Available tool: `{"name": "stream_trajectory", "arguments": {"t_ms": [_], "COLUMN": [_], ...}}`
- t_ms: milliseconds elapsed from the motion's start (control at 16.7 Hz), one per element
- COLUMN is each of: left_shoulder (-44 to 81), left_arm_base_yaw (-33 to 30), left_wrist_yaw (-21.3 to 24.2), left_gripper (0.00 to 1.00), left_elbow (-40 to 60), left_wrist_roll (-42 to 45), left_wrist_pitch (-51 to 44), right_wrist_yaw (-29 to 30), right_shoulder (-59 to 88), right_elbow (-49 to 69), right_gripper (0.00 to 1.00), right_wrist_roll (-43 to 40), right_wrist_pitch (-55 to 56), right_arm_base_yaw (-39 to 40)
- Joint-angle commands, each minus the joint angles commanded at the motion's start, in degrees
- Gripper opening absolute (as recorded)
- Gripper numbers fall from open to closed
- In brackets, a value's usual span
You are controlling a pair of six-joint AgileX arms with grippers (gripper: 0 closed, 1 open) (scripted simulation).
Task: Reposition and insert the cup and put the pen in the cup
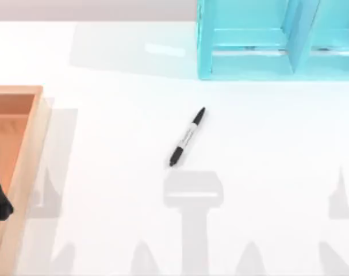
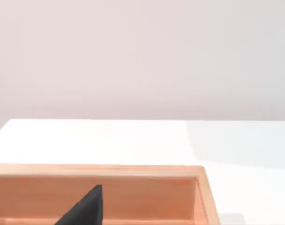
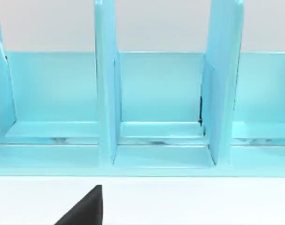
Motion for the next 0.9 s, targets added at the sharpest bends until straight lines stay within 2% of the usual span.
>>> {"name": "stream_trajectory", "arguments": {"t_ms": [240,420,600,900], "left_shoulder": [1.8,9.01,21.68,51.91], "left_arm_base_yaw": [0.33,1.4,2.94,6.15], "left_wrist_yaw": [-0.04,-0.07,-0.04,-0.02], "left_gripper": [1.0,1.0,1.0,1.0], "left_elbow": [1.83,9.06,21.06,44.91], "left_wrist_roll": [0.35,1.62,3.46,6.98], "left_wrist_pitch": [-1.74,-8.17,-18.18,-39.16], "right_wrist_yaw": [0.0,0.0,0.0,0.0], "right_shoulder": [0.0,0.0,0.0,0.0], "right_elbow": [0.0,0.0,0.0,0.0], "right_gripper": [1.0,1.0,1.0,1.0], "right_wrist_roll": [0.0,0.0,0.0,0.0], "right_wrist_pitch": [0.0,0.0,0.0,0.0], "right_arm_base_yaw": [0.0,0.0,0.0,0.0]}}
